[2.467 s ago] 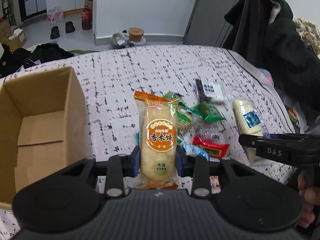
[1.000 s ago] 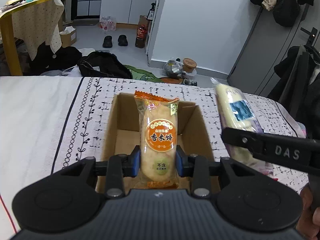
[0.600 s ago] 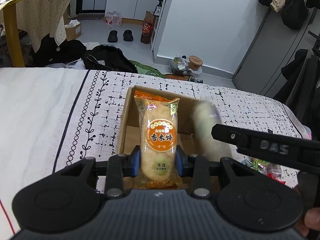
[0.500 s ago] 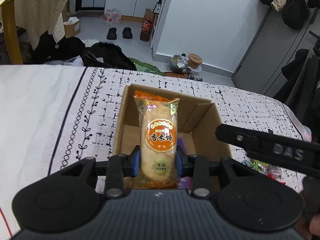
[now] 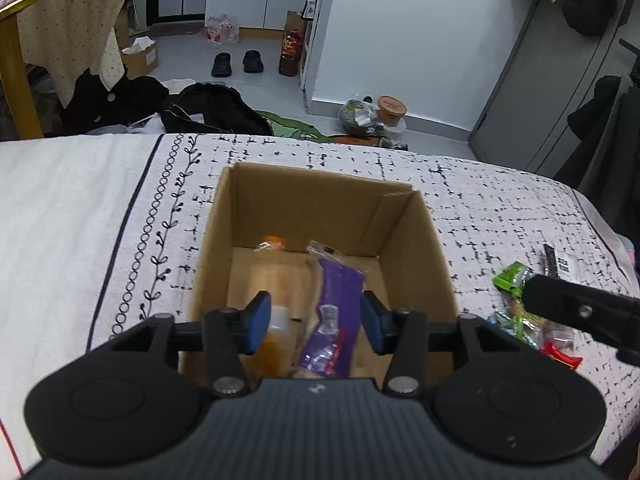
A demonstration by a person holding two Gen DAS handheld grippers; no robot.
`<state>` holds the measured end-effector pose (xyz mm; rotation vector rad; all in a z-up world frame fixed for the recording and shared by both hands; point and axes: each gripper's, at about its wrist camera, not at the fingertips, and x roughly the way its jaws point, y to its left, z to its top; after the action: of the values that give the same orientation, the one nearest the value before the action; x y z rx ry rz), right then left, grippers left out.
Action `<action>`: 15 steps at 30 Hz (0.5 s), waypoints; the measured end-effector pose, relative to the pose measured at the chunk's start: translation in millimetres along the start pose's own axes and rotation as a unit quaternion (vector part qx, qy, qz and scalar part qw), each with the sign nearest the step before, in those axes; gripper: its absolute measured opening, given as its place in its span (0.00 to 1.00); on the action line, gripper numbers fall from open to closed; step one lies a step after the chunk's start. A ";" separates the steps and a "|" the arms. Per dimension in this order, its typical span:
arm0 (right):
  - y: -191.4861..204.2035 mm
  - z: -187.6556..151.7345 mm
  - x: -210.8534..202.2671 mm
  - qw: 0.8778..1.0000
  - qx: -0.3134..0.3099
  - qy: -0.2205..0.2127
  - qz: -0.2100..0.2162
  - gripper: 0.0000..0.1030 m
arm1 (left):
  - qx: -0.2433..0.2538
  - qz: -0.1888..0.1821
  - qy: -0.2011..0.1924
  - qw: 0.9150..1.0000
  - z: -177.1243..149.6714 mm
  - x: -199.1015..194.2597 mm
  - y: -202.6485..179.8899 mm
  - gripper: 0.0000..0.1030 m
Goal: Organize snacks
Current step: 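Lower both held snacks into the cardboard box and open both grippers, then move both tools back over the snack pile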
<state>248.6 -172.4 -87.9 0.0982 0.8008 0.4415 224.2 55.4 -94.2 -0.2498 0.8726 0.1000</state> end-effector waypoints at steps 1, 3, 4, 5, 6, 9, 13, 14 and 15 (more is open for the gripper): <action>-5.6 -1.3 -3.7 1.000 0.000 -0.001 -0.004 0.72 | 0.000 -0.001 0.001 1.000 -0.6 -0.8 -1.4 0.50; -18.4 -4.2 -9.4 1.000 0.007 0.001 -0.012 0.72 | 0.005 -0.004 0.001 1.000 -2.8 -3.6 -7.4 0.52; -23.9 -5.2 -12.0 1.000 0.011 0.003 -0.012 0.72 | 0.008 -0.005 0.000 1.000 -3.5 -5.0 -11.1 0.54; -28.6 -5.7 -14.1 1.000 0.012 0.004 -0.012 0.73 | 0.012 -0.006 0.000 1.000 -4.2 -6.4 -15.5 0.55; -33.4 -6.7 -17.2 1.000 0.011 0.004 -0.013 0.76 | 0.015 -0.008 -0.001 1.000 -5.1 -7.8 -20.1 0.58; -41.7 -8.5 -25.4 1.000 -0.002 -0.001 -0.022 0.78 | 0.016 -0.013 0.004 1.000 -9.3 -11.4 -33.2 0.66; -51.0 -5.0 -36.0 1.000 -0.006 0.000 -0.025 0.83 | 0.020 -0.018 0.008 1.000 -12.7 -18.9 -52.2 0.71; -52.5 -3.6 -39.0 1.000 -0.008 0.000 -0.025 0.84 | 0.025 -0.018 0.006 0.999 -13.4 -21.3 -57.8 0.72; -55.2 -2.6 -41.9 1.000 -0.012 -0.003 -0.025 0.85 | 0.031 -0.019 0.004 0.999 -14.3 -23.5 -63.6 0.73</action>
<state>240.2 -240.1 -75.4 0.0580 0.7911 0.4036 210.5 -9.4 -73.7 -0.2094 0.8762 0.0364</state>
